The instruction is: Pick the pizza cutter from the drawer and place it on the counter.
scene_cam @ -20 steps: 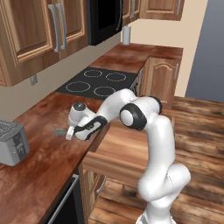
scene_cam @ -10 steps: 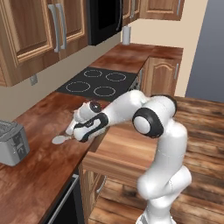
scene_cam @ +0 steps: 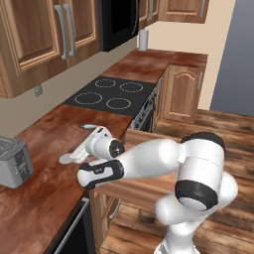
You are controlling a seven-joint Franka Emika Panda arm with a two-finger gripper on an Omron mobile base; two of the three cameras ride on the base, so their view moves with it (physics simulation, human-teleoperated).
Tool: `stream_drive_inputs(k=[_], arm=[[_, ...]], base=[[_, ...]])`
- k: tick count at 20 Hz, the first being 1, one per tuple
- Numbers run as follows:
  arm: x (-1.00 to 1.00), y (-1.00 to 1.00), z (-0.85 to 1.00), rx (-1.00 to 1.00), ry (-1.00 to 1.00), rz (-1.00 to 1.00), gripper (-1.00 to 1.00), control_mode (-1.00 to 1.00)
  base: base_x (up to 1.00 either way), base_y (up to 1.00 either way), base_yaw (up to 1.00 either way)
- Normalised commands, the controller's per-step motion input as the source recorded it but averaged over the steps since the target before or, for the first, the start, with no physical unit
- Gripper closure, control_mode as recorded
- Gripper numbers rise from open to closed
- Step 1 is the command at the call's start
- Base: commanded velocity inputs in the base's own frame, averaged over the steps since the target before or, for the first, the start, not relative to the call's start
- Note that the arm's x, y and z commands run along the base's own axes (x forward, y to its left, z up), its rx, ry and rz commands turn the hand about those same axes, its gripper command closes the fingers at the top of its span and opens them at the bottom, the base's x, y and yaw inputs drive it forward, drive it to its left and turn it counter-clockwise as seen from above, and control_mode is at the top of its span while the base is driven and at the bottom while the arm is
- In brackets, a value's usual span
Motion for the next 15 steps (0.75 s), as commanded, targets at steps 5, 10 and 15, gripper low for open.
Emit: stream_drive_inputs(k=[5, 10, 15], arm=[[-0.35, -0.99, 0.98, -0.01, 0.00, 0.01, -1.00, -1.00], [-0.01, -1.00, 1.00, -0.07, 0.18, 0.00, -1.00, -1.00], [-0.05, -1.00, 0.97, -0.14, 0.41, -0.07, -1.00, -1.00]], base=[[0.00, 0.00, 0.00], [0.00, 0.00, 0.00], [0.00, 0.00, 0.00]])
